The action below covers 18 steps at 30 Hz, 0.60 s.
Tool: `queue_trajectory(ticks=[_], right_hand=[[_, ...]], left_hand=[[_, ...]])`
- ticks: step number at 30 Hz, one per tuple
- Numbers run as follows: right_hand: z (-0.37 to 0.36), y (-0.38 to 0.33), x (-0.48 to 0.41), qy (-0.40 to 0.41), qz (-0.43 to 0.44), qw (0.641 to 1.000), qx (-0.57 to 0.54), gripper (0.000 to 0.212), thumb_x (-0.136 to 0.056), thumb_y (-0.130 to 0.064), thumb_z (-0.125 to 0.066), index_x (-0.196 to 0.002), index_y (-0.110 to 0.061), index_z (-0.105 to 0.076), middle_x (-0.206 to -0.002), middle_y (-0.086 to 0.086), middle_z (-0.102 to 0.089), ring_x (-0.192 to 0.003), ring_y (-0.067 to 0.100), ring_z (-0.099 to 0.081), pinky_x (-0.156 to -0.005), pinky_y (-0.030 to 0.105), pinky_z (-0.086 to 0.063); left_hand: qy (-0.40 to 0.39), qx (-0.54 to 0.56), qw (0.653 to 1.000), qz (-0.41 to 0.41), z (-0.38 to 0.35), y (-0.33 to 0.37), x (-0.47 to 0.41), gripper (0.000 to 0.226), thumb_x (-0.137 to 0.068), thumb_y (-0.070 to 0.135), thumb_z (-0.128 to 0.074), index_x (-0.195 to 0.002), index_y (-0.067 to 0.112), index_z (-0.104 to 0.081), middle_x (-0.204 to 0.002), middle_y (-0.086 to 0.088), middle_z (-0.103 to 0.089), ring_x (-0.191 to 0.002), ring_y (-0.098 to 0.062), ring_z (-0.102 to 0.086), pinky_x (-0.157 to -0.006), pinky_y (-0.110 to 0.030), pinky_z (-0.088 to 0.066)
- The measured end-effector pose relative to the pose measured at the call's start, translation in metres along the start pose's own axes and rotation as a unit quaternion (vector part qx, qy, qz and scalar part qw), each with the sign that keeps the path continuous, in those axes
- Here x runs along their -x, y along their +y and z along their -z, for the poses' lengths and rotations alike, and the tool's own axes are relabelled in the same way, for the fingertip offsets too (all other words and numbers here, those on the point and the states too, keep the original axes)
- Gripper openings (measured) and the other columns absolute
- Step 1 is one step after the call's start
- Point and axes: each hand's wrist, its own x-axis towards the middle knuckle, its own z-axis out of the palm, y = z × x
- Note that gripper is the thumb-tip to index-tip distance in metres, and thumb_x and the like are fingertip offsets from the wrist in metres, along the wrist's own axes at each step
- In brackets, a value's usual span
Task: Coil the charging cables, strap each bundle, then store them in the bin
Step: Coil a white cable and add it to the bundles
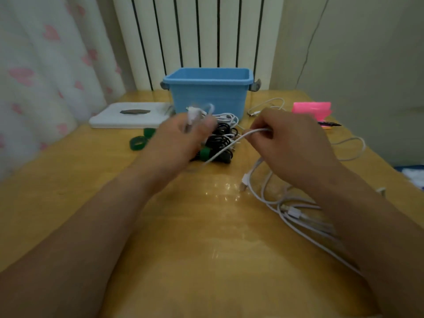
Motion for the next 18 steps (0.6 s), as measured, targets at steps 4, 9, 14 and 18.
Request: queue_trajectory(ticks=[4, 9, 14, 18], right_hand=[[-0.005, -0.006, 0.001, 0.027, -0.026, 0.994, -0.106, 0.007, -0.093, -0.029, -0.07, -0.099, -0.032, -0.068, -0.073, -0.013, -0.061, -0.071, 0.008, -0.059, -0.066, 0.038, -0.052], [-0.004, -0.011, 0.004, 0.036, -0.007, 0.988, -0.147, 0.015, -0.09, -0.02, -0.069, -0.102, -0.028, -0.068, -0.07, -0.011, -0.059, -0.068, 0.01, -0.058, -0.062, 0.036, -0.049], [-0.005, -0.01, 0.003, 0.031, 0.001, 0.988, -0.154, 0.009, -0.093, -0.02, -0.07, -0.1, -0.026, -0.069, -0.072, -0.009, -0.063, -0.07, 0.01, -0.06, -0.064, 0.033, -0.05], [-0.004, -0.011, 0.003, 0.014, 0.017, 0.986, -0.166, 0.014, -0.094, -0.014, -0.066, -0.101, -0.025, -0.069, -0.078, -0.008, -0.066, -0.075, 0.011, -0.063, -0.064, 0.028, -0.049]], left_hand=[[-0.104, -0.121, 0.986, -0.046, -0.023, 0.001, 0.006, 0.025, -0.098, 0.057, -0.068, -0.098, 0.032, -0.066, -0.079, 0.026, -0.068, -0.066, 0.009, -0.059, -0.055, -0.01, -0.042], [-0.126, -0.103, 0.984, -0.066, -0.025, -0.001, 0.007, 0.033, -0.111, 0.048, -0.049, -0.095, 0.026, -0.069, -0.076, 0.003, -0.072, -0.062, -0.001, -0.057, -0.059, -0.014, -0.044], [-0.116, -0.013, 0.991, -0.067, -0.027, -0.001, 0.009, 0.037, -0.113, 0.038, -0.05, -0.091, 0.01, -0.061, -0.064, -0.001, -0.056, -0.062, -0.021, -0.057, -0.059, -0.021, -0.051], [-0.124, 0.018, 0.99, -0.06, -0.03, -0.001, 0.012, 0.031, -0.111, 0.04, -0.055, -0.086, 0.022, -0.058, -0.064, -0.002, -0.048, -0.055, -0.016, -0.042, -0.051, -0.031, -0.038]])
